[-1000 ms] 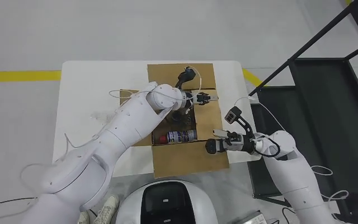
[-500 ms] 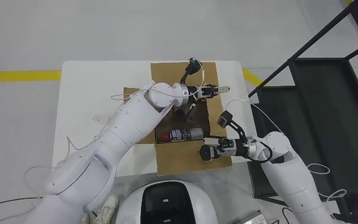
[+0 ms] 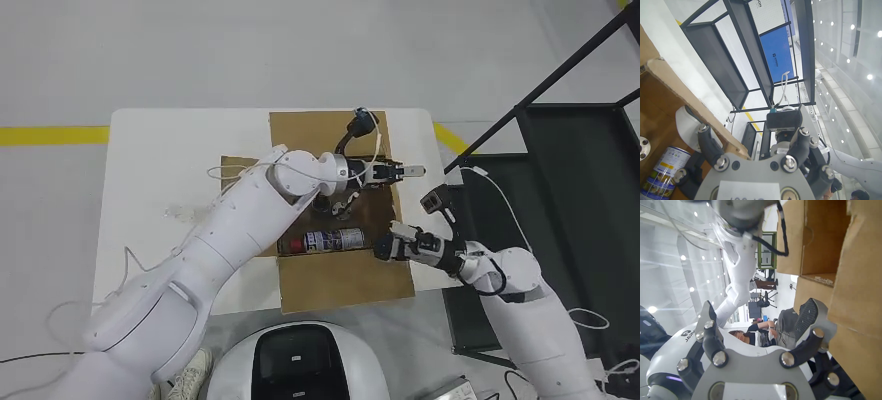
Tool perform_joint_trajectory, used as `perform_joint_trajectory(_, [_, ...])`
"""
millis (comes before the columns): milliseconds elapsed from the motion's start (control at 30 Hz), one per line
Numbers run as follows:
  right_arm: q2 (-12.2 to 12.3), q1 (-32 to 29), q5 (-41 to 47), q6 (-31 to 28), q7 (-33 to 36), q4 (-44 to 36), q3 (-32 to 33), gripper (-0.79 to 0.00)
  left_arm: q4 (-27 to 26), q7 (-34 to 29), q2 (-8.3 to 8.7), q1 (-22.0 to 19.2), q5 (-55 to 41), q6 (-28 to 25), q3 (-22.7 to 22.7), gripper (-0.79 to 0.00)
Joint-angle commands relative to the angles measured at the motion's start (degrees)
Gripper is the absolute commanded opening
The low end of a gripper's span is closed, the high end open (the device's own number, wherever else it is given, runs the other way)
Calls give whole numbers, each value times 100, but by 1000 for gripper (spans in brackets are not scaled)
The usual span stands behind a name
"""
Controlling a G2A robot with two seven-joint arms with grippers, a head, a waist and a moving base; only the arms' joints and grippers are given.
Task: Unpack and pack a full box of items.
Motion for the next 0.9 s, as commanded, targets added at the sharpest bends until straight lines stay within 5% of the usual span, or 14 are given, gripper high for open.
perform_joint_trajectory(0, [-5, -18, 82, -90, -222, 72, 106, 0, -35, -21, 19, 31, 36, -7, -65, 0])
perform_joint_trajectory(400, [-54, -198, -246, -439, -1856, 384, 495, 0, -569, -328, 319, 450, 144, -360, -737, 0])
perform_joint_trajectory(867, [-154, 550, -937, -120, -3196, 1364, 136, 0, -3280, -1019, 1161, 2184, 1071, 191, -2311, 0])
